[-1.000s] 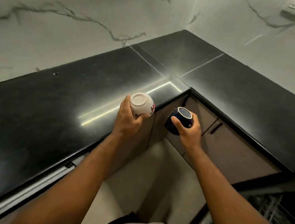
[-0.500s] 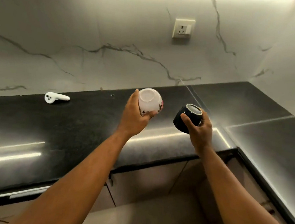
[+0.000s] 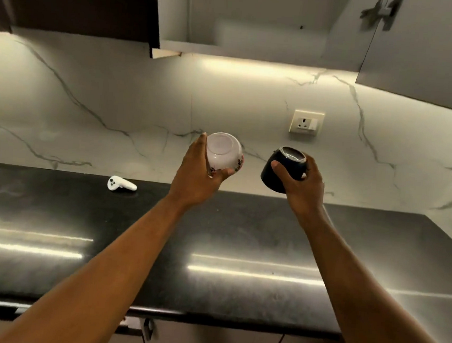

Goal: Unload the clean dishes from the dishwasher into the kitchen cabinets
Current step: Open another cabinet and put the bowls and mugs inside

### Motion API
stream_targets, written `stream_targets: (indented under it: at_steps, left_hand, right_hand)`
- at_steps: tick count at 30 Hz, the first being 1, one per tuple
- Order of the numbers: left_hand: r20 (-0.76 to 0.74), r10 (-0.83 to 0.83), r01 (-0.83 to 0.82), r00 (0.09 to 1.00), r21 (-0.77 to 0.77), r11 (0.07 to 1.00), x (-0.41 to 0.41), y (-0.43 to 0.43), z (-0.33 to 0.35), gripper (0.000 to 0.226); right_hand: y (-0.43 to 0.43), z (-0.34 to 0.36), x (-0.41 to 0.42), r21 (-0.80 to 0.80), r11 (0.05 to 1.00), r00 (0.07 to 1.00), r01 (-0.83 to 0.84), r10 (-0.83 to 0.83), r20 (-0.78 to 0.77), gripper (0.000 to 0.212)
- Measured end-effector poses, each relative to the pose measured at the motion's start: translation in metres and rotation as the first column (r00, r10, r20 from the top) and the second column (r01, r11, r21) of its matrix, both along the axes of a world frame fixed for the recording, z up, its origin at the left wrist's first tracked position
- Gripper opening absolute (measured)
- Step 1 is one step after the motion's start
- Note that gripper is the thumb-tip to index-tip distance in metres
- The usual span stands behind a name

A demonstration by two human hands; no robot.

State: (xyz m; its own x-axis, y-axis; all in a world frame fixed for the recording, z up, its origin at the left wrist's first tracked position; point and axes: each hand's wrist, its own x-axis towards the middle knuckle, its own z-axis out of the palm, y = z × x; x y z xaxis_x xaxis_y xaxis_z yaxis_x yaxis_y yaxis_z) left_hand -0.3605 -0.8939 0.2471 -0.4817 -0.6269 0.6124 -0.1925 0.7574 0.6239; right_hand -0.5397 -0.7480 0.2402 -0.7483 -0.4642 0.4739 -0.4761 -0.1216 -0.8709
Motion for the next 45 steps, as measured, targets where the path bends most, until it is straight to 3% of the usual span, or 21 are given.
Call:
stream_targets:
  at_steps: [4,11,19,27,35,45]
  left_hand:
    - [-0.033,0.006,-0.009,0.999,-0.102,0.995,-0.003,-0.009,0.038,0.081]
    - [-0.083,0.023,-0.041,0.996,-0.214,0.976,-0.021,-0.043,0.112,0.082]
    - [-0.191,0.074,-0.120,0.979,-0.243,0.963,-0.047,-0.079,0.181,0.077]
    - [-0.139,0.122,-0.162,0.983,-0.326,0.931,-0.067,-0.121,0.217,0.060]
    - [-0.042,0.202,-0.206,0.978,-0.282,0.937,-0.081,-0.156,0.223,0.063]
    - [0.069,0.265,-0.245,0.962,-0.213,0.946,-0.096,-0.175,0.224,0.064]
  right_hand:
    - [-0.015,0.039,-0.014,-0.015,1.000,0.995,-0.024,0.022,-0.094,0.064]
    - [-0.044,0.111,-0.035,-0.049,0.997,0.979,-0.053,0.043,-0.198,0.062]
    - [-0.082,0.185,-0.061,-0.064,0.995,0.935,-0.072,0.045,-0.352,0.065]
    - [-0.126,0.234,-0.080,-0.008,0.999,0.888,-0.037,0.029,-0.459,0.071]
    - [-0.170,0.243,-0.101,0.139,0.990,0.863,0.002,0.069,-0.500,0.075]
    - [-0.199,0.253,-0.126,0.276,0.960,0.898,0.055,0.074,-0.434,0.081]
